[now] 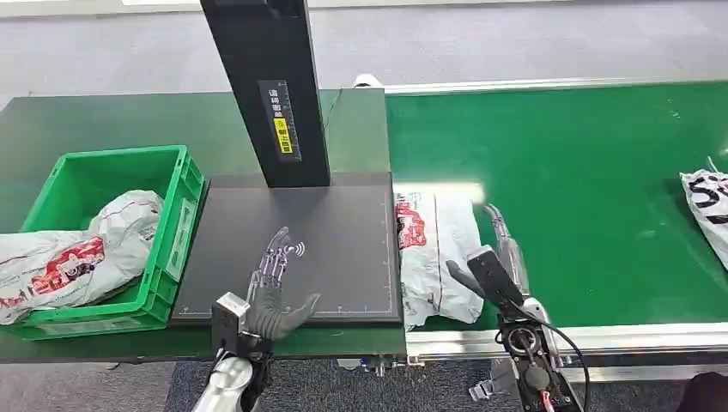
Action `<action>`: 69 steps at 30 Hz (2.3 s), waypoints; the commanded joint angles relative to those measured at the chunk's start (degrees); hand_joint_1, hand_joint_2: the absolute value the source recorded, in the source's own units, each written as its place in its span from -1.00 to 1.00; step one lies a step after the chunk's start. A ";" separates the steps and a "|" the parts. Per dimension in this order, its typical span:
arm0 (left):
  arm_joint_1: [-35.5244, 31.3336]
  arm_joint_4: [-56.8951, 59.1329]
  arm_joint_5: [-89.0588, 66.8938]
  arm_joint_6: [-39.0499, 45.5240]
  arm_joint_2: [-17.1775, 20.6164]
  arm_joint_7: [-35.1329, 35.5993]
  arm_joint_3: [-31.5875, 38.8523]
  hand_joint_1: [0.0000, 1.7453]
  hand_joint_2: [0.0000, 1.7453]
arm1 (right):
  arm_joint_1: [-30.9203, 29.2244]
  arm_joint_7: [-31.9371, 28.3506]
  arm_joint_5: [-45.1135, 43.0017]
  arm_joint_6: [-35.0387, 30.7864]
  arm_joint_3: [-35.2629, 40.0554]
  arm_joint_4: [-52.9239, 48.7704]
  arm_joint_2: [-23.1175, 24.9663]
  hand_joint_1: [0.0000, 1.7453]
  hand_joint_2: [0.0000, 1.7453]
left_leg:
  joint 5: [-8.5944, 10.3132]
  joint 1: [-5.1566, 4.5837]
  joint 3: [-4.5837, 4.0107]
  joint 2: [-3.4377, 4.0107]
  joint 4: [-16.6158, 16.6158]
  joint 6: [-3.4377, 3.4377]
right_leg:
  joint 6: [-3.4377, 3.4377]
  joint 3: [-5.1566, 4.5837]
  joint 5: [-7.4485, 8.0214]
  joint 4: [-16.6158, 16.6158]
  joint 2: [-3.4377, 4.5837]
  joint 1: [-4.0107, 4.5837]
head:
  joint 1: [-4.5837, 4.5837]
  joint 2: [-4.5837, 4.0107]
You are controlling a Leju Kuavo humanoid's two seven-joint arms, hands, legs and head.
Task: Moved the parcel from conveyor to table for the left to box.
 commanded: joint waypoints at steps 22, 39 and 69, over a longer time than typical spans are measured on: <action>-3.64 4.84 -1.89 -0.98 -1.11 0.88 -0.34 -1.00 1.00 | -5.30 14.58 22.89 17.03 9.54 26.11 -2.14 -1.00 1.00 | -0.23 0.05 0.98 0.51 -0.03 0.12 | -0.16 0.75 0.06 -0.13 0.40 0.09 | 0.00 0.00; 3.75 -4.30 -1.53 -0.18 -0.03 1.93 1.18 -1.00 1.00 | -5.56 3.69 18.31 8.44 8.02 18.10 -0.14 1.00 1.00 | -0.25 0.02 1.00 0.50 -0.05 0.16 | -0.20 0.79 0.01 -0.09 0.46 0.07 | 0.00 0.00; 3.63 -5.35 -2.82 -0.82 -0.97 1.37 3.00 -1.00 1.00 | 0.69 -8.78 -6.14 0.30 -8.64 -3.63 4.75 1.00 1.00 | -0.24 0.00 0.23 0.20 0.00 0.17 | -0.16 0.16 -0.06 -0.02 0.17 0.04 | 0.00 0.00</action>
